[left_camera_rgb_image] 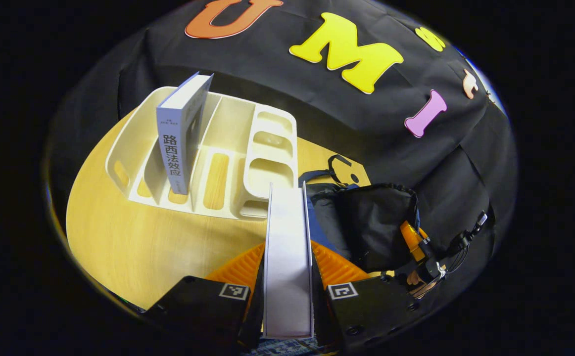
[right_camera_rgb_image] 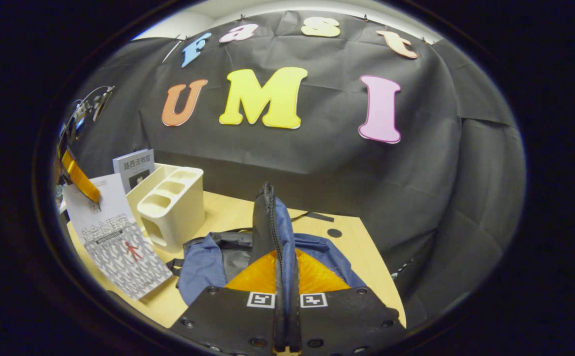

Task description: Open the schoolbag, grab two books from the bookshelf and put them into the schoolbag.

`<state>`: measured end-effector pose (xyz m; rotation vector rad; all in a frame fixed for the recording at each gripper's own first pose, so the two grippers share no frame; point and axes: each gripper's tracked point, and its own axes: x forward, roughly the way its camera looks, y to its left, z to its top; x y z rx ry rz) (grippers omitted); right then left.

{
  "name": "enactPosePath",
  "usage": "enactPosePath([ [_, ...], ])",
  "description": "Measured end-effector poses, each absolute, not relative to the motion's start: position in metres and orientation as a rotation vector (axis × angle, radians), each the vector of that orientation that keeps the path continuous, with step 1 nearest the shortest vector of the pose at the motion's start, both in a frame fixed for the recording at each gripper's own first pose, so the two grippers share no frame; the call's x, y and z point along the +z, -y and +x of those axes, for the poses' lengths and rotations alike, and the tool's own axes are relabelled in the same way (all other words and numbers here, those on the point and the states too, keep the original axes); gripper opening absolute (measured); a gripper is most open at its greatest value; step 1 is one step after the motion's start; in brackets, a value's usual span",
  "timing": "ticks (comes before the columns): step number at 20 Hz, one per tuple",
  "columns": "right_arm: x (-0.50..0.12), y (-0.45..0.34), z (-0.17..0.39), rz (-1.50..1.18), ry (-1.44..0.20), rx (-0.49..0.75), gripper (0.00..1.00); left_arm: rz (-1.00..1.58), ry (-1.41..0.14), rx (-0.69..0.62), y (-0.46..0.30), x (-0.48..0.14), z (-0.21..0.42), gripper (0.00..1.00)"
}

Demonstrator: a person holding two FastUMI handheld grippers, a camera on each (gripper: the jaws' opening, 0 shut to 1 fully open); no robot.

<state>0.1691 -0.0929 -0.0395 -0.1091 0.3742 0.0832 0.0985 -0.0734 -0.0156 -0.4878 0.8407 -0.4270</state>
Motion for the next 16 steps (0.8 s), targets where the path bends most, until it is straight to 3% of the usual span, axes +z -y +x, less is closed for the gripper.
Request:
enactPosePath([
  [5,-0.031,0.098,0.170,-0.072,-0.362,0.091,0.04,-0.501,-0.809,-0.472,0.110,0.001,0.111,0.44],
  [16,-0.021,0.124,0.179,-0.029,-0.338,0.114,0.04,-0.539,-0.762,-0.377,0.115,0.025,0.119,0.44],
])
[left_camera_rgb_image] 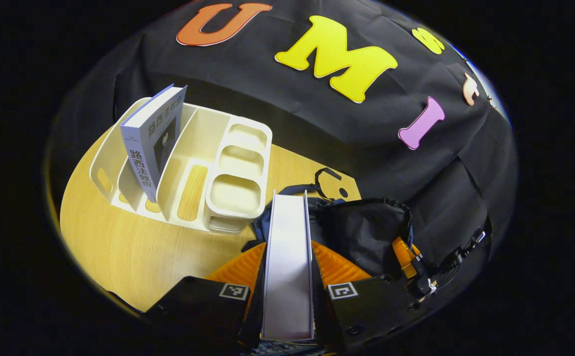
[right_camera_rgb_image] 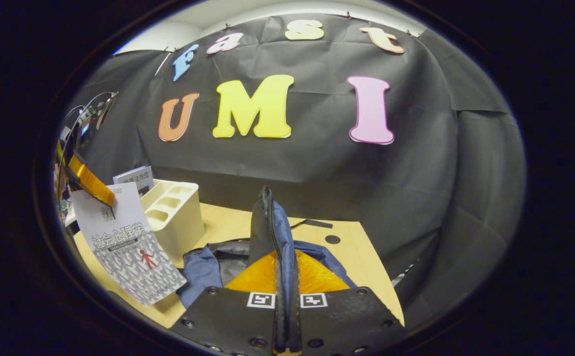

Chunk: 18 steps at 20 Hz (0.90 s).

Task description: Open the schoolbag, grab two books from the bookshelf and put them into the schoolbag.

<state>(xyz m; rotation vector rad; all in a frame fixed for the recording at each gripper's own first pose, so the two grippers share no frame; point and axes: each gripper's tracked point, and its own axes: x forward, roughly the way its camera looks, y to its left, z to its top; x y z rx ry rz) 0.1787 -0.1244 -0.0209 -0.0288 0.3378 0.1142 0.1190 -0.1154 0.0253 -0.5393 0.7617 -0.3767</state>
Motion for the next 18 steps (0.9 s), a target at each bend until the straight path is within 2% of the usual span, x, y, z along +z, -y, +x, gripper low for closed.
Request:
enactPosePath([
  [12,0.002,0.128,0.180,-0.002,-0.304,0.090,0.04,-0.879,-0.721,-0.383,0.173,0.024,0.157,0.44],
  [15,0.006,0.133,0.181,0.029,-0.299,0.069,0.04,-0.973,-0.681,-0.419,0.196,0.026,0.168,0.44],
  [18,0.009,0.133,0.183,0.053,-0.293,0.067,0.04,-1.025,-0.643,-0.401,0.213,0.015,0.183,0.44],
])
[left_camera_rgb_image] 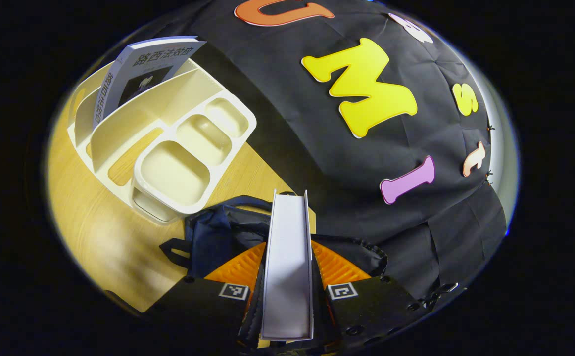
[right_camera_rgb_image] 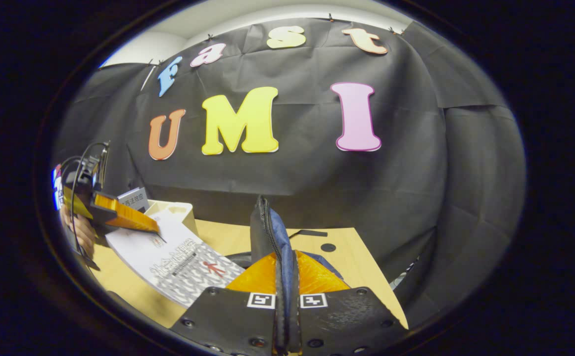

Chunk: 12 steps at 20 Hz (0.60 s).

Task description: Open the schoolbag, grab two books from the bookshelf and put them into the schoolbag.

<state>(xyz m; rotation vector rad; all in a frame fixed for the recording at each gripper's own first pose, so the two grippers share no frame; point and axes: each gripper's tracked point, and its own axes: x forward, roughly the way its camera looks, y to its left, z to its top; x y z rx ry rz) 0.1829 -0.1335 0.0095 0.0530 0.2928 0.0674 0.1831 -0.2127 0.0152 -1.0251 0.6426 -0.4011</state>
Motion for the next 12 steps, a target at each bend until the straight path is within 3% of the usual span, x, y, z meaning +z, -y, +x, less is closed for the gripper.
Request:
enactPosePath([
  [8,0.010,0.133,0.173,0.100,-0.263,0.061,0.04,-1.092,-0.629,-0.379,0.273,-0.060,0.190,0.44],
  [12,0.016,0.126,0.166,0.086,-0.244,0.074,0.04,-0.957,-0.516,-0.344,0.279,-0.075,0.186,0.44],
])
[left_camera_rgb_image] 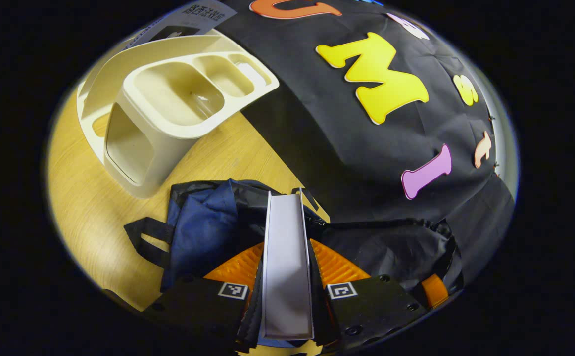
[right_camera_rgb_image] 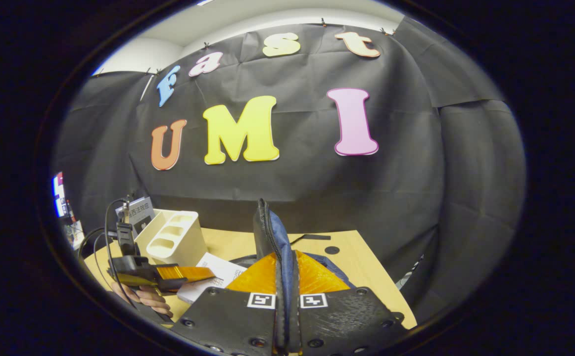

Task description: Open the schoolbag, grab two books from the bookshelf and put them into the schoolbag.

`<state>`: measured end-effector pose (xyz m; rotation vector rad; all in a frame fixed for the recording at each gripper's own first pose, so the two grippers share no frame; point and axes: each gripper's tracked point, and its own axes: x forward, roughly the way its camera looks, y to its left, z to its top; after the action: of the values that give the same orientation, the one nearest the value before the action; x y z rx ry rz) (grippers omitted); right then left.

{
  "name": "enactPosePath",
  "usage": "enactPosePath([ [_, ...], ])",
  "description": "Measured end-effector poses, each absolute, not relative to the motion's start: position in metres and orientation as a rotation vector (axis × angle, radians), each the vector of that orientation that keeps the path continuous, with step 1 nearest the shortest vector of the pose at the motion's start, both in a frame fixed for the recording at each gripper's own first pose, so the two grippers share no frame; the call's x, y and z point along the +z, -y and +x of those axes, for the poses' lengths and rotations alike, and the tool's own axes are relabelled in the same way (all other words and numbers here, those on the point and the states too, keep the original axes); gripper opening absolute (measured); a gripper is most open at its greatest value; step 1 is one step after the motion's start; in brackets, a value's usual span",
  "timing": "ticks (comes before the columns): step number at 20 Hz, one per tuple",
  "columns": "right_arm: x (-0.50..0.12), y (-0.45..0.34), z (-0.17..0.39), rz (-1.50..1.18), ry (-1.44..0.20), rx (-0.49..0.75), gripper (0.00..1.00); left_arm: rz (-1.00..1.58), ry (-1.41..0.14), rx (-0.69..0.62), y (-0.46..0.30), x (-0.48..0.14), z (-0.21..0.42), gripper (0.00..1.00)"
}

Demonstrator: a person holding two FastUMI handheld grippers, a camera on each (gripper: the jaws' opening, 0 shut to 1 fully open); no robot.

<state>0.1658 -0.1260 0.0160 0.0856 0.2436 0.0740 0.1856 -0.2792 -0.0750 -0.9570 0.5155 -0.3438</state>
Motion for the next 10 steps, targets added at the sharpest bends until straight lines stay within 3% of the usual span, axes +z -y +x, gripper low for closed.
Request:
enactPosePath([
  [10,0.028,0.105,0.153,0.052,-0.213,0.107,0.04,-0.905,-0.477,-0.340,0.317,-0.096,0.186,0.46],
])
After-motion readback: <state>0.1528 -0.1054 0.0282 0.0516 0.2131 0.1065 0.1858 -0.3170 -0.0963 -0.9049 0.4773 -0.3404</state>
